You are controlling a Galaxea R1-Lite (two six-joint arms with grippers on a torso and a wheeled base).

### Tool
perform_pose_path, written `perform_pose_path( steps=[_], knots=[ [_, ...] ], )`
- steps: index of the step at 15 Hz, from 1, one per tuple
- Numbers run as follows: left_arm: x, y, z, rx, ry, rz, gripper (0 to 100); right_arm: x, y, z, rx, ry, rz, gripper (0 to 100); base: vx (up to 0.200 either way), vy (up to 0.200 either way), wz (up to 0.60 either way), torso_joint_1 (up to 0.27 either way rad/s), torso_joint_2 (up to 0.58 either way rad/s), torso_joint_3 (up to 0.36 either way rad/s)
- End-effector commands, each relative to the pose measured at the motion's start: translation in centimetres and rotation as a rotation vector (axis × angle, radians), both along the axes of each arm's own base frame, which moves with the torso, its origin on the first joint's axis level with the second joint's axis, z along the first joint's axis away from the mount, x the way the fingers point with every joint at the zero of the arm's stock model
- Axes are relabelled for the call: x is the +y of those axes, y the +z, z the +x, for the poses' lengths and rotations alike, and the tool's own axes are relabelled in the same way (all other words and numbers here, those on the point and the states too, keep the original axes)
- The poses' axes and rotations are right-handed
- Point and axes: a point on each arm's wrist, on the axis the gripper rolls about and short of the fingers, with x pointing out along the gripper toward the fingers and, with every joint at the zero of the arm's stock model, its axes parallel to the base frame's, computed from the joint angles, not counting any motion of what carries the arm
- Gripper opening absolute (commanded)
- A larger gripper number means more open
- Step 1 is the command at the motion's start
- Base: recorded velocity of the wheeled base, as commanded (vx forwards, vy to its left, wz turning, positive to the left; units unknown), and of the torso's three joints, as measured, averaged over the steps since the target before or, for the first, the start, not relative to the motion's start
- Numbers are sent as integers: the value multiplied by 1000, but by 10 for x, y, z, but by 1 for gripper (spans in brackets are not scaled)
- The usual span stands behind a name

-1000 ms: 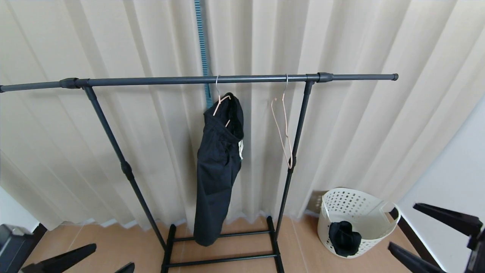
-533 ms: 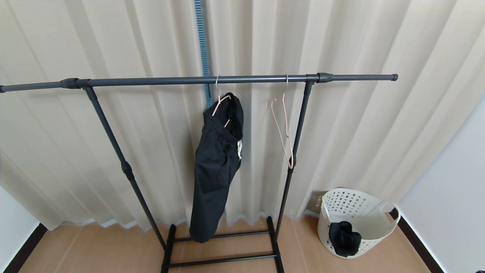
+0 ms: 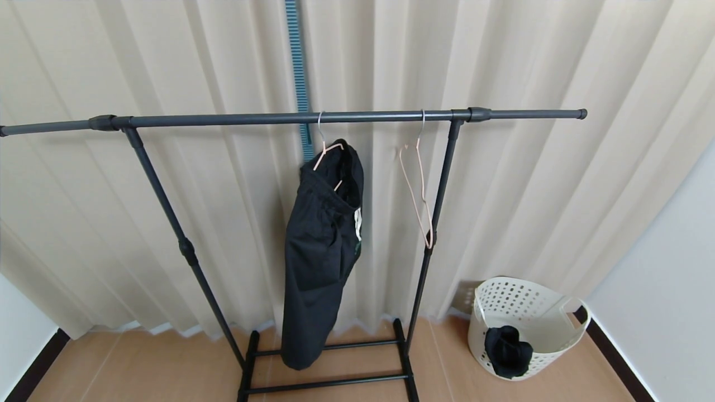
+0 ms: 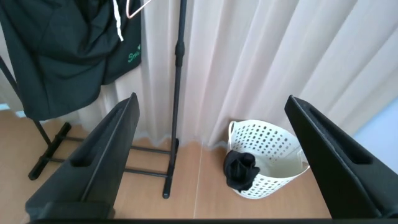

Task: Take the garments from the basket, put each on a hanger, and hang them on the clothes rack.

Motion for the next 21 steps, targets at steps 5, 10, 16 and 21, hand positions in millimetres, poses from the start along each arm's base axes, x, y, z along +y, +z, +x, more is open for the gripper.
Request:
perform_pose_path(
  steps=[5, 10, 16, 21],
  knots=[
    [-2, -3, -9, -117, 59, 0, 100, 0, 0, 0, -6, -4, 2, 100, 0, 0, 0, 0, 0, 0],
    [-4, -3, -8, -127, -35, -35, 100, 0, 0, 0, 4, 13, 37, 100, 0, 0, 0, 0, 0, 0],
    [-8, -2, -8, -137, -192, 19, 100, -1, 0, 0, -2, 53, 74, 100, 0, 0, 0, 0, 0, 0],
    [-2, -3, -7, -125, 59, -27, 100, -4, 2, -1, -28, -169, 103, 100, 0, 0, 0, 0, 0, 0]
  ],
)
